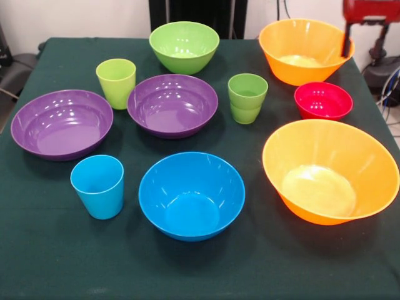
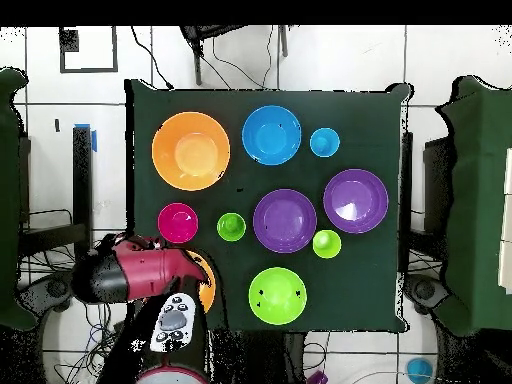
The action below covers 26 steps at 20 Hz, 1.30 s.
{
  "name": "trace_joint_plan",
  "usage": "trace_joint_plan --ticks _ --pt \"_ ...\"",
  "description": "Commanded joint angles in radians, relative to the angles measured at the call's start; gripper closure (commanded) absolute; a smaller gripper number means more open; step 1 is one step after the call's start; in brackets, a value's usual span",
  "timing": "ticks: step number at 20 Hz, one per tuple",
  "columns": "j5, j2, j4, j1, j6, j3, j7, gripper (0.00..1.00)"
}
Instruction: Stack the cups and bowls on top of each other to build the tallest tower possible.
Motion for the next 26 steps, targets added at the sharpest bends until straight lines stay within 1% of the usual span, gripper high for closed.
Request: trace_joint_plan --ticks 1,3,8,11,15,20,23,24,26 --pt "-0.026 0.104 -0.069 0.019 0.044 -0.084 0.122 0.0" --pt "-0.034 0.104 -0.07 0.022 0.059 -0.101 0.107 0.0" --pt "-0.036 0.078 -0.055 0.02 0.099 -0.117 0.089 0.0" --pt "-0.033 0.098 -0.087 0.009 0.118 -0.111 0.072 0.0" --pt "-0.028 0.116 -0.09 -0.015 0.093 -0.083 0.068 0.0" --pt "-0.027 0.13 -0.09 -0.028 0.072 -0.063 0.069 0.0" --pt "-0.017 0.127 -0.071 -0.035 0.054 -0.038 0.083 0.0" --pt "-0.014 0.123 -0.065 -0.032 0.05 -0.034 0.089 0.0" --pt "0.001 0.117 -0.06 -0.005 0.053 -0.034 0.113 0.0"
